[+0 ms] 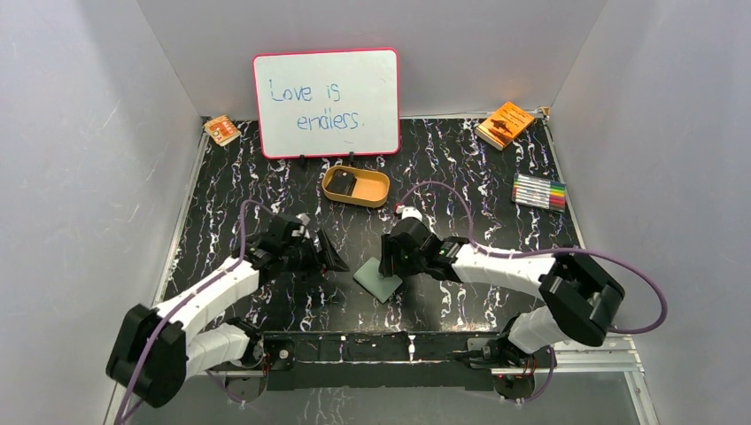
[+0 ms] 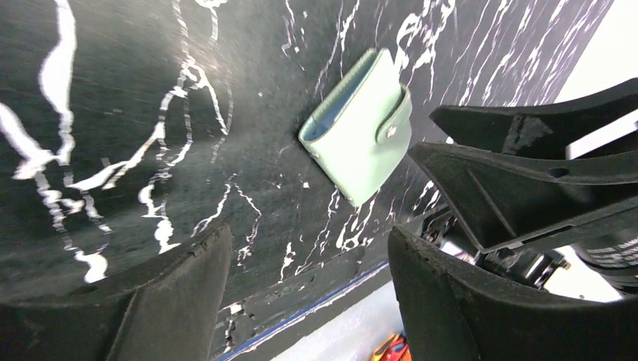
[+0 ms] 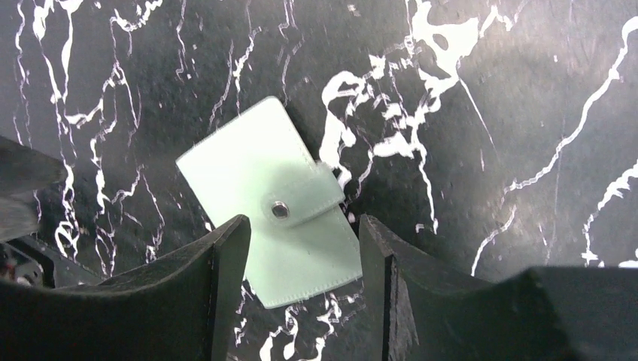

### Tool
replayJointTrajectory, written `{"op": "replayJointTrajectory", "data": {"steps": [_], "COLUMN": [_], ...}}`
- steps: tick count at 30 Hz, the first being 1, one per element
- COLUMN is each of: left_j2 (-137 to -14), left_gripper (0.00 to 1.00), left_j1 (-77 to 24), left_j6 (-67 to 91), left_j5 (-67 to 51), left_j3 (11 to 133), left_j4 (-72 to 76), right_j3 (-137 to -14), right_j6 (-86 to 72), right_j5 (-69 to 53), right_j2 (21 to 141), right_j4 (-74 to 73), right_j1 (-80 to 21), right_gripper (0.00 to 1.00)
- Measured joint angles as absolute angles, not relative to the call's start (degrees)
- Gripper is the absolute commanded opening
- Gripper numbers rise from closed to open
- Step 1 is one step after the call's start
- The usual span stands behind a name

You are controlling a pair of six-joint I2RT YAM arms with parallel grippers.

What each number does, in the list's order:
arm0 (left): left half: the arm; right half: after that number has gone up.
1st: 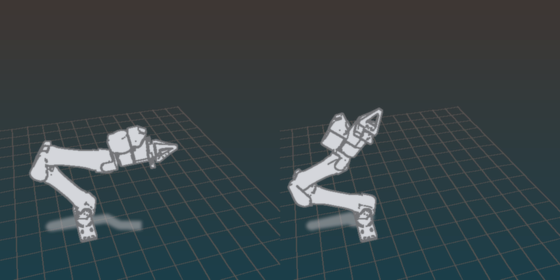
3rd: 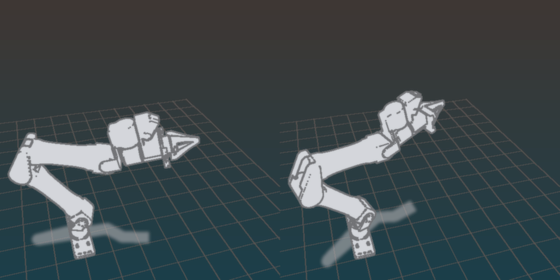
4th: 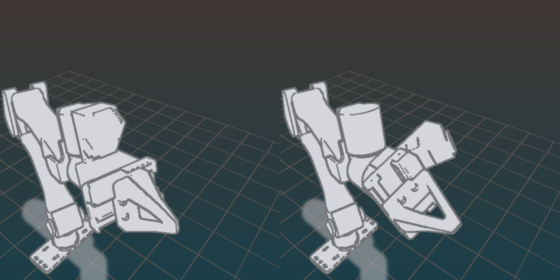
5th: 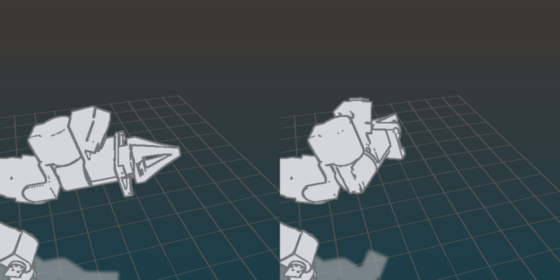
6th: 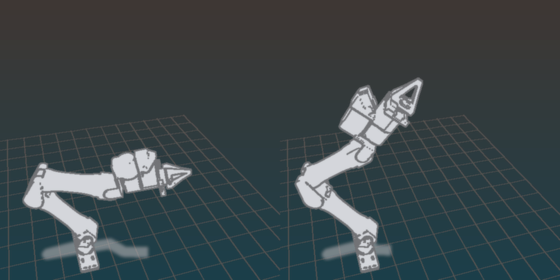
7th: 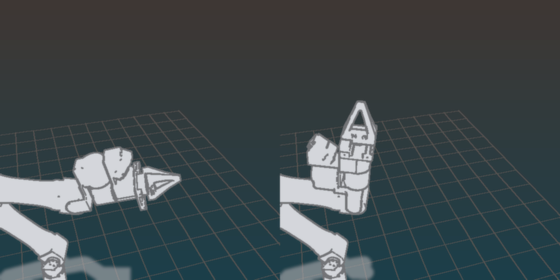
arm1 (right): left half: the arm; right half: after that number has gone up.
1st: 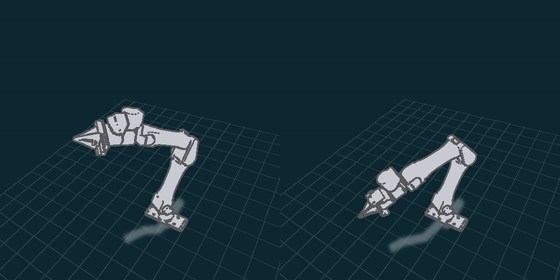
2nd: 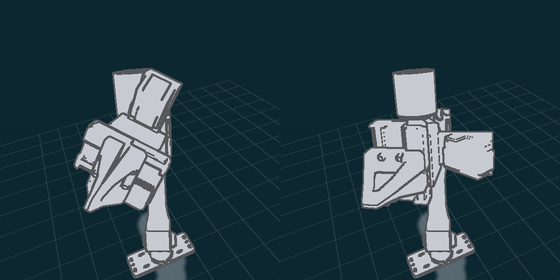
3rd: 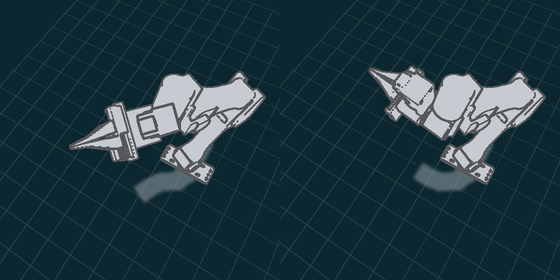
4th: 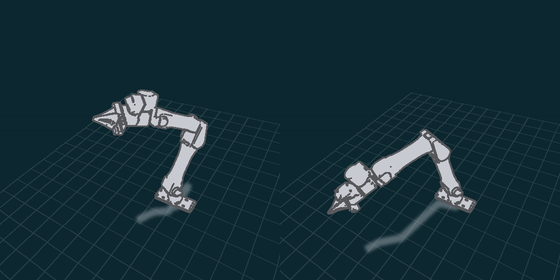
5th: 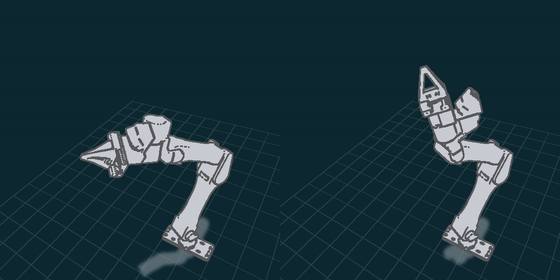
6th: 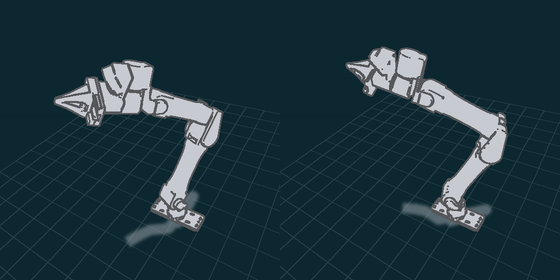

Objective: Put the credit cards into the card holder
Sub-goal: Move the card holder to the center of the board, then adjust the card holder at the center of the board.

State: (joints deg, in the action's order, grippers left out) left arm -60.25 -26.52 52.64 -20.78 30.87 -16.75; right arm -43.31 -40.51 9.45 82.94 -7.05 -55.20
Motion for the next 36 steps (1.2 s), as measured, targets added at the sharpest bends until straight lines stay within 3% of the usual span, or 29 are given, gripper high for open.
{"op": "replayJointTrajectory", "data": {"steps": [8,21,36], "left_j2": [-73.1,-83.3,-90.1], "left_gripper": [0.57,0.44,0.28], "left_j1": [-36.3,-38.5,-38.5], "left_j6": [54.3,55.1,51.3], "left_j5": [-21.1,-20.3,-20.2], "left_j3": [31.3,35.9,41.7], "left_j4": [-9.5,-4.3,-5.1], "right_j3": [-35.9,-35.0,-38.4], "right_j6": [-42.9,-43.7,-42.7], "right_j5": [8.1,10.8,6.5], "right_j2": [76.3,73.0,81.8], "right_j4": [-7.6,-10.1,-8.6], "right_j1": [-55.2,-54.7,-52.1], "right_gripper": [0.49,0.50,0.41]}}
